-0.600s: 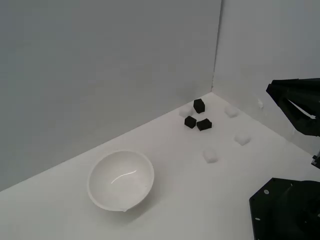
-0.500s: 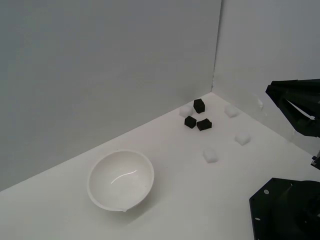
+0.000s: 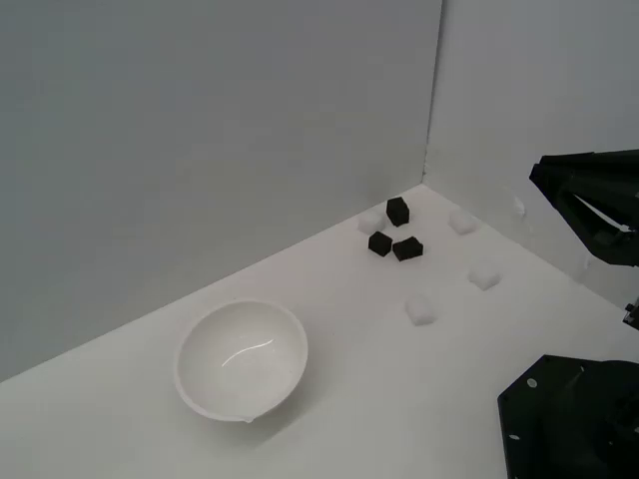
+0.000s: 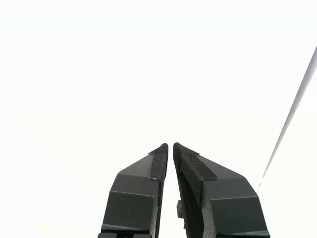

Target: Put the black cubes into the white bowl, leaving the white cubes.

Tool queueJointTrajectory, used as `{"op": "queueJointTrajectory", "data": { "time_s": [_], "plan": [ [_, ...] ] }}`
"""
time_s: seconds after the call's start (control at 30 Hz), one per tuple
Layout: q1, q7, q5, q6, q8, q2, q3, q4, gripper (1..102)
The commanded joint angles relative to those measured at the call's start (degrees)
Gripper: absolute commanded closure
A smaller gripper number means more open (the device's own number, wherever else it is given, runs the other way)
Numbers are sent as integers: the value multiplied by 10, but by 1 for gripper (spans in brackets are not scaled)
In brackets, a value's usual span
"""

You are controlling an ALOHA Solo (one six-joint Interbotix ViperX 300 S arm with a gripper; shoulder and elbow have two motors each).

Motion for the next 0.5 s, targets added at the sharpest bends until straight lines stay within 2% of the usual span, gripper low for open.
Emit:
{"op": "queueJointTrajectory", "data": {
  "time_s": [0.0, 0.13, 0.3, 0.47],
  "plan": [
    [4, -2, -27, -5, 4, -36, -35, -23, 99],
    [9, 6, -70, -5, 0, -97, -98, -66, 99],
    [35, 32, -148, -4, 0, -201, -200, -147, 99],
    [45, 52, -187, -5, -1, -277, -275, -185, 99]
  ]
}}
